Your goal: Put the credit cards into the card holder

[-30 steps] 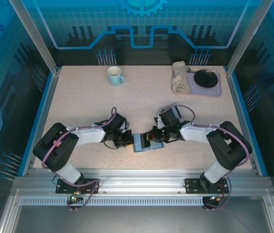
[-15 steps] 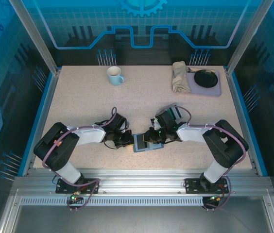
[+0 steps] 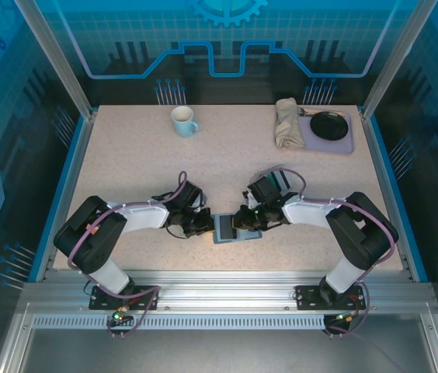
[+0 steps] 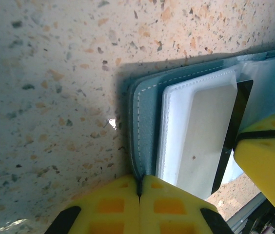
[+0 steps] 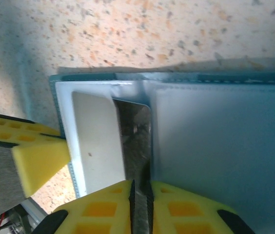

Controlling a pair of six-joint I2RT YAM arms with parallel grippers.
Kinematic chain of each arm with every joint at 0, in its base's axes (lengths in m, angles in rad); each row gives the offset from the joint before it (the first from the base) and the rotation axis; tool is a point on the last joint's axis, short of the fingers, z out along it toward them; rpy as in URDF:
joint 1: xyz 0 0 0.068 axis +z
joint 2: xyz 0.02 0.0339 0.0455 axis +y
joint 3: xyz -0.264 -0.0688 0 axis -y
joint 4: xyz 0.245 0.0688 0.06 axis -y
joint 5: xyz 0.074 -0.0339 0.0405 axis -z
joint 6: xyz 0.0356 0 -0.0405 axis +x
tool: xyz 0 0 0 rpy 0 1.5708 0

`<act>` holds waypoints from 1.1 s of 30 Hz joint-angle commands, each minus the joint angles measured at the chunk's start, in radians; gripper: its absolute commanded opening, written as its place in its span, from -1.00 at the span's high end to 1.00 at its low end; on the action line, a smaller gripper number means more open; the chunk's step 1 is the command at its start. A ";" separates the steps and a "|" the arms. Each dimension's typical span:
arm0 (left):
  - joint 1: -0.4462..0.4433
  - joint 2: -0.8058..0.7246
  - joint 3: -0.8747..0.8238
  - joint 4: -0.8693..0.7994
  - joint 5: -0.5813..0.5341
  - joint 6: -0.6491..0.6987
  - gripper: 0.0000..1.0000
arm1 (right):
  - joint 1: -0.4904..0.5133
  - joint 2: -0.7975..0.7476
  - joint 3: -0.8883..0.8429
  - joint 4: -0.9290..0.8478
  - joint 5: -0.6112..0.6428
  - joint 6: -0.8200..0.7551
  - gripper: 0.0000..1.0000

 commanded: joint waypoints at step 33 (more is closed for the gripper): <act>-0.005 -0.033 0.019 -0.125 -0.031 0.093 1.00 | 0.068 -0.006 0.202 -0.270 0.160 -0.101 0.57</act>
